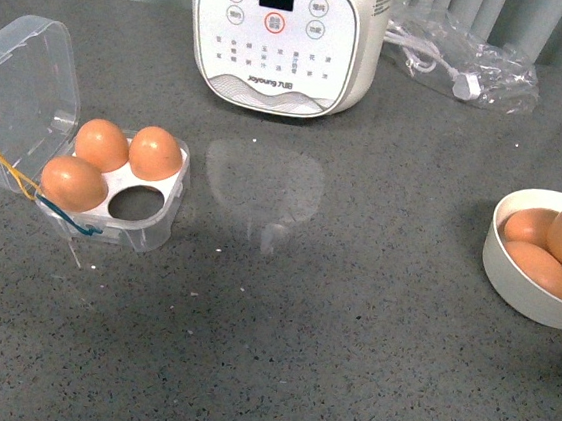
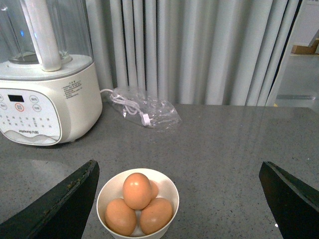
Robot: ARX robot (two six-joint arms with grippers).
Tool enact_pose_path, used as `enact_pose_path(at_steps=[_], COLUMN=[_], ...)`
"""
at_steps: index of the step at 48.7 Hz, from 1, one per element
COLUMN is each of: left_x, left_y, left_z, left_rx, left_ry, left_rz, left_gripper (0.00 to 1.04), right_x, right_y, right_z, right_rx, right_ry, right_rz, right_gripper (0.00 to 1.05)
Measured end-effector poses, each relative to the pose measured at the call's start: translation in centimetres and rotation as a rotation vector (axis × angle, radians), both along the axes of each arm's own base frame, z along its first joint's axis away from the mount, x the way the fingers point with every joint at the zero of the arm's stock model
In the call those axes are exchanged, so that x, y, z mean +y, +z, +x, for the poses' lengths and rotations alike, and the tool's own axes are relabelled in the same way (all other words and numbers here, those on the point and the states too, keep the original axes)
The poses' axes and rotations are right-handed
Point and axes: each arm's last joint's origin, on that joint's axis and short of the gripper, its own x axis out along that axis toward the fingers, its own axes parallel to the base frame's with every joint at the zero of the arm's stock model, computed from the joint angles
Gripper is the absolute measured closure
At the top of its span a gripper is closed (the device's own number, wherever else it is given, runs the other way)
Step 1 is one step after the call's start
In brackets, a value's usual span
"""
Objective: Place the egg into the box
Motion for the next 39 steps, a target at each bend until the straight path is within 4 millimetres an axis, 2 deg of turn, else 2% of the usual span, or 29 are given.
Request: enact_pose_path(at_steps=[39], left_x=[0.00], left_y=[0.00], left_z=[0.00], left_rx=[0.000], left_ry=[0.000], left_rz=[0.000], left_gripper=[0.07], right_x=[0.00], right_y=[0.00], right_z=[0.00], right_rx=[0.000], right_ry=[0.000], right_rz=[0.000], right_gripper=[0.07])
